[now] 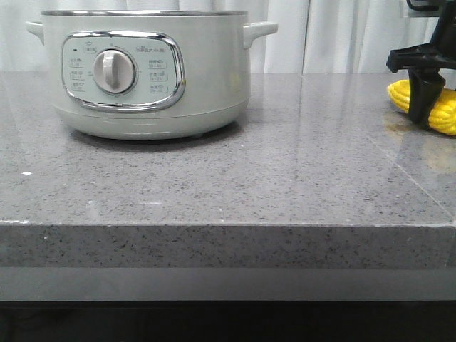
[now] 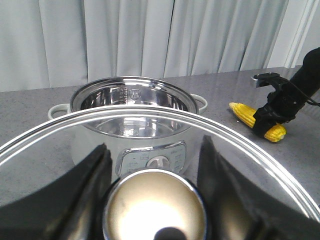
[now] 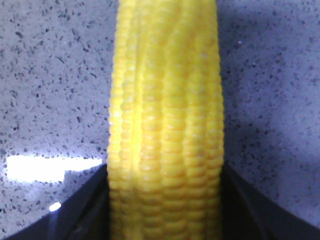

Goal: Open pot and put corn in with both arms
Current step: 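Grasp the yellow corn cob with the right gripper and lift it, then carry the corn over the open pot with the right gripper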

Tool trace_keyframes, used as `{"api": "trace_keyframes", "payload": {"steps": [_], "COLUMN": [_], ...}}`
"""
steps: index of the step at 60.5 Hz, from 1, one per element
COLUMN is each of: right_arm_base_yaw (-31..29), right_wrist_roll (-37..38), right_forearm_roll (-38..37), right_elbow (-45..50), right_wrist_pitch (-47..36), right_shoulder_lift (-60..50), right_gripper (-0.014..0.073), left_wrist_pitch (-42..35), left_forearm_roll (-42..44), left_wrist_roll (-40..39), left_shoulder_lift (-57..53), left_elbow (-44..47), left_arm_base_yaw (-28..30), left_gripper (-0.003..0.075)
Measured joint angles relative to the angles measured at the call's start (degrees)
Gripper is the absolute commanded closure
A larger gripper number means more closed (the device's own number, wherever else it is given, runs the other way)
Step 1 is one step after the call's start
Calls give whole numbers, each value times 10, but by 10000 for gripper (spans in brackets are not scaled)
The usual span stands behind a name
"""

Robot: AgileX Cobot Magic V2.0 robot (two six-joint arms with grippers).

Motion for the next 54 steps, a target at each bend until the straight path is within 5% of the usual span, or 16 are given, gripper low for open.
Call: {"api": "trace_keyframes", "payload": {"steps": [29,54], "right_arm_base_yaw": [5,79], "right_wrist_roll": [-3,-34], "right_forearm_roll": [9,60], "right_elbow": [0,0], "right_wrist_pitch": [63,95], "right_shoulder_lift": [-124,-282], "right_gripper": [316,316], "left_wrist_pitch": [0,0], "left_forearm_roll": [0,0], "left_wrist_roll": [0,0], "left_shoulder_lift": [0,0], "left_elbow": [0,0], "left_arm_base_yaw": [0,0], "left_gripper": [482,482]}}
